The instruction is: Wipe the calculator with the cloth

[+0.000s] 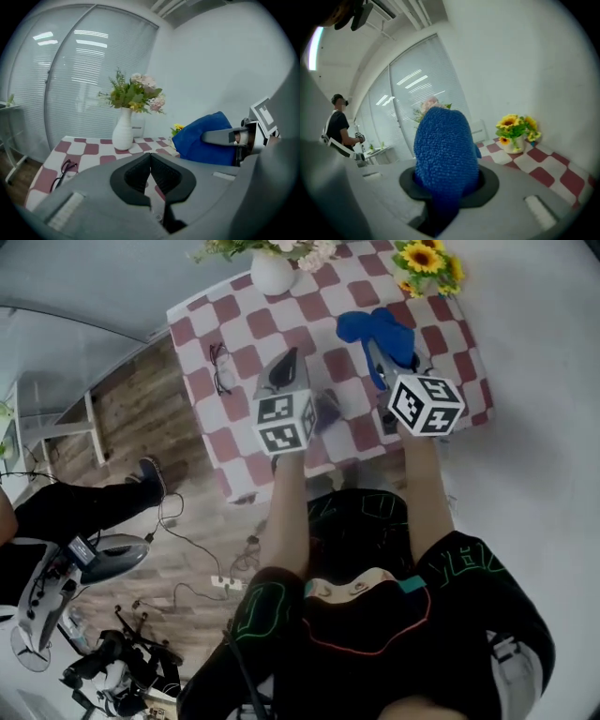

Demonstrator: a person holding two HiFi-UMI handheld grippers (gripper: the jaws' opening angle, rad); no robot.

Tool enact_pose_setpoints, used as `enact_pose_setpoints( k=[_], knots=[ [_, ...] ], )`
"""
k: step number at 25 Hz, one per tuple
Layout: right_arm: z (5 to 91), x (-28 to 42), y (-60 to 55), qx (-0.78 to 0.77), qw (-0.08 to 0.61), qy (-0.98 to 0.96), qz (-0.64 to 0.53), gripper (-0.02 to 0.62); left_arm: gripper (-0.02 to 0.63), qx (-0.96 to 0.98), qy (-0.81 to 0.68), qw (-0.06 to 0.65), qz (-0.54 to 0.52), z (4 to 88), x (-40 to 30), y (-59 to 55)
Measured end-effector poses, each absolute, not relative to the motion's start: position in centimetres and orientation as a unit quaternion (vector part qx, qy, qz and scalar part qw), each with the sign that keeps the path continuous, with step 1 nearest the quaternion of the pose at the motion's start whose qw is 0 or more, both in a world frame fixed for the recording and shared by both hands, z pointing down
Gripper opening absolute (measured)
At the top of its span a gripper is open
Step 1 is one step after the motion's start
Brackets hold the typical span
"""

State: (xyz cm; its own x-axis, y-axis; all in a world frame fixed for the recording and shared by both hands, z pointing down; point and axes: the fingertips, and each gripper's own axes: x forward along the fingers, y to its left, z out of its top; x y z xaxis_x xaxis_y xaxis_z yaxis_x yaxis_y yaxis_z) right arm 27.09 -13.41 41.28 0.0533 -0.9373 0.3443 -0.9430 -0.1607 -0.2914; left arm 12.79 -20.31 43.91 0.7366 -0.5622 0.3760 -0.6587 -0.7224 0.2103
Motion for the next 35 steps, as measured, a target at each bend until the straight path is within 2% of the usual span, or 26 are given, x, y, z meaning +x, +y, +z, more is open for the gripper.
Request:
enact_pose_setpoints(
  k=[5, 12, 19, 35],
  knots=[
    [42.8, 25.7, -16.3, 0.659, 0.029, -0.711, 0.245, 0.107, 0.011, 0.885, -0.408, 0.174, 0.141, 44.6, 10.5, -19.3],
    [44.2, 20.2, -18.4, 0.553, 0.076, -0.797, 0.232, 0.109, 0.011, 0.816, -0.525, 0.201, 0.131, 46.5, 4.4, -17.2],
    [46.4, 15.9, -18.9, 0.481, 0.132, -0.845, 0.192, 0.109, 0.011, 0.782, -0.569, 0.215, 0.138, 48.7, 1.8, -15.0],
    [52.2, 6.2, -18.0, 0.279, 0.323, -0.904, -0.006, 0.110, 0.011, 0.754, -0.589, 0.241, 0.164, 51.5, -1.2, -12.9]
  ],
)
